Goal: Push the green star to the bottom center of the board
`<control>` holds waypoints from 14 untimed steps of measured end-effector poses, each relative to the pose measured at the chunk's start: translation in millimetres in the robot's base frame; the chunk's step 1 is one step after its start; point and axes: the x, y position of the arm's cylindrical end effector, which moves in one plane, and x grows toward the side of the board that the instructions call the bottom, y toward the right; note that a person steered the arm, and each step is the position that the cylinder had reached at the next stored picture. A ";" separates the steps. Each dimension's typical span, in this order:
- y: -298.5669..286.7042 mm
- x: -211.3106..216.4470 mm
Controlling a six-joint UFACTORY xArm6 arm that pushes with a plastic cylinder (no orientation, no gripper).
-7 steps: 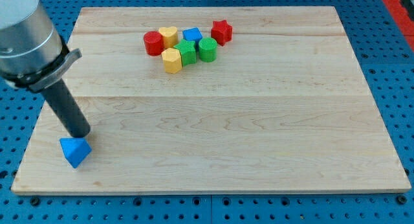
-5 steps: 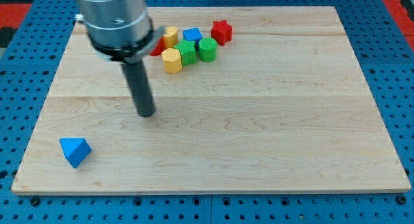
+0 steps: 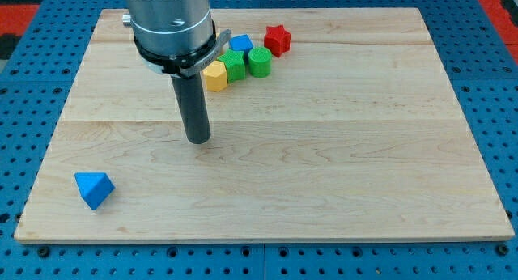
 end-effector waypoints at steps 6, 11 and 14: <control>-106.5 -135.2; 58.8 -213.1; 48.3 -164.8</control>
